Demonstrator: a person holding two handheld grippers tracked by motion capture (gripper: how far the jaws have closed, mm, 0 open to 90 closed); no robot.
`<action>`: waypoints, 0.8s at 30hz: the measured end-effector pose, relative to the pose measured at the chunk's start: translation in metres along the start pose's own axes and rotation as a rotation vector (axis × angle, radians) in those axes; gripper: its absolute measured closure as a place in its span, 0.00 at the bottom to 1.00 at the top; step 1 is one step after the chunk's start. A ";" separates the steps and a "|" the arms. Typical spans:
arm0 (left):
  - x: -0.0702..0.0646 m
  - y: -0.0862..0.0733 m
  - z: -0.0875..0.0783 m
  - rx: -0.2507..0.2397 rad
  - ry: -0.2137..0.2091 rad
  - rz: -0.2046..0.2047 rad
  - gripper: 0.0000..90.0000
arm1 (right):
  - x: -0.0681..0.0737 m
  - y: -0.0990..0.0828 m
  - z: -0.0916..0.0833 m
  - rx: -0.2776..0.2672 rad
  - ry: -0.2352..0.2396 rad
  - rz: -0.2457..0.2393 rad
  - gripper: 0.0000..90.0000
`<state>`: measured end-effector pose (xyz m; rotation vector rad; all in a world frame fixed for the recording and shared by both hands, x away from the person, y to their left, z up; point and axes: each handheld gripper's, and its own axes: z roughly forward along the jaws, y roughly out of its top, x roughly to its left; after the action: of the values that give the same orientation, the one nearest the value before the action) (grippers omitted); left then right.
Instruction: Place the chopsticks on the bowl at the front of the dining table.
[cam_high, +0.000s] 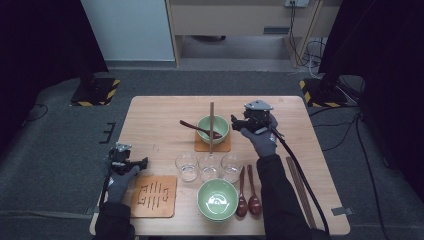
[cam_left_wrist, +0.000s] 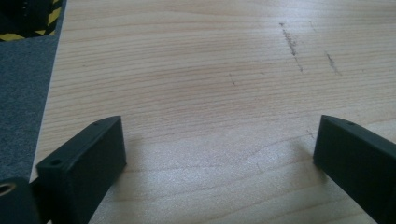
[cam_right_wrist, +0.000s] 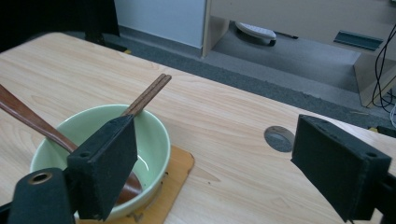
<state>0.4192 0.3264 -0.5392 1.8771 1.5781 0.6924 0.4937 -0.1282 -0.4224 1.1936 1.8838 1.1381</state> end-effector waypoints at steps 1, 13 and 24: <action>0.000 0.000 -0.001 -0.003 0.004 -0.002 0.05 | -0.003 -0.001 -0.006 -0.005 -0.002 0.002 0.15; -0.004 0.001 -0.015 -0.059 0.022 -0.021 0.22 | -0.037 -0.038 -0.058 -0.025 -0.019 0.062 0.14; -0.021 0.009 -0.036 -0.182 -0.045 -0.019 0.29 | -0.067 -0.090 -0.090 0.002 -0.057 0.121 0.13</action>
<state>0.3959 0.3080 -0.5083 1.7306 1.4518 0.7540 0.4105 -0.2395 -0.4610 1.3430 1.7915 1.1537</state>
